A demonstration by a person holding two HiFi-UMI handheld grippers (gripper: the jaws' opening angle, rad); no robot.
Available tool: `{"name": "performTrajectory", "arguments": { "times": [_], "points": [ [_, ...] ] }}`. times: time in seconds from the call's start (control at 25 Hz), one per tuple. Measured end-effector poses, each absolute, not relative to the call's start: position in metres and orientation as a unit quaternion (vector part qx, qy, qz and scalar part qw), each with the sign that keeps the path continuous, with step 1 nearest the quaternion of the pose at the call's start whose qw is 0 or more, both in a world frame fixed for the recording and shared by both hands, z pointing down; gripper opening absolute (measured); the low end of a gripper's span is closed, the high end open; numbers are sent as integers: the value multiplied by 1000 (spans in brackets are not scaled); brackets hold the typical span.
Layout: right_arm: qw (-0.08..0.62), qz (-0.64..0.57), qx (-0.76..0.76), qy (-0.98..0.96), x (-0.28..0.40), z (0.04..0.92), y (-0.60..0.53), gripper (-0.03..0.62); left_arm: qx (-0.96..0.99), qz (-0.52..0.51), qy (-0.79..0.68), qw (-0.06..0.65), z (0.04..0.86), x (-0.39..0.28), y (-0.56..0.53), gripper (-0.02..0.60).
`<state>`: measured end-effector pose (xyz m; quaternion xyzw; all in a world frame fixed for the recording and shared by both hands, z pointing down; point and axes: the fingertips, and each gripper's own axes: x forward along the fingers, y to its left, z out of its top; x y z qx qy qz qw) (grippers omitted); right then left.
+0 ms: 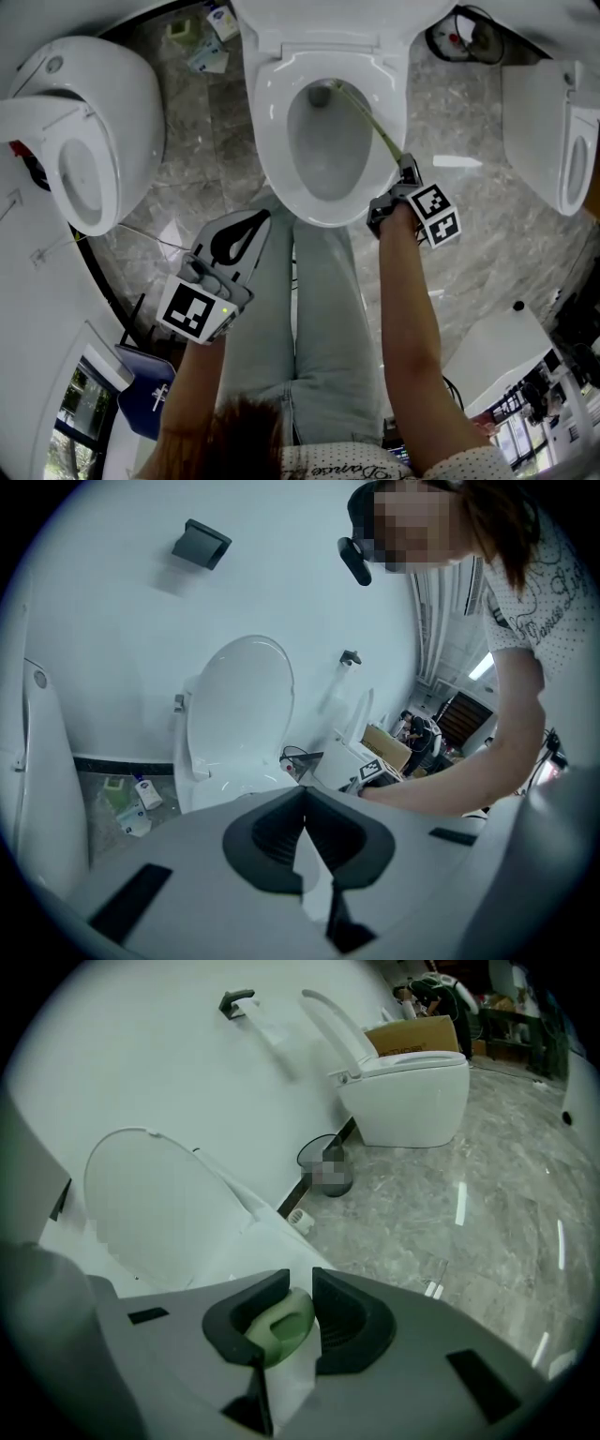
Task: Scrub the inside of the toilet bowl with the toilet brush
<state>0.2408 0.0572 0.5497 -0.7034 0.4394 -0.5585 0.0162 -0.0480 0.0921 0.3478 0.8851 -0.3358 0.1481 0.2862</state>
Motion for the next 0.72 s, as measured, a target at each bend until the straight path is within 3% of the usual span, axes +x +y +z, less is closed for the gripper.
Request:
{"name": "performTrajectory", "arguments": {
  "times": [0.28, 0.72],
  "points": [
    [-35, -535, -650, 539, 207, 541, 32, 86, 886, 147, -333, 287, 348, -48, 93, 3],
    [-209, -400, -487, 748, 161, 515, 19, 89, 886, 146, -335, 286, 346, -49, 93, 3]
  ]
}}
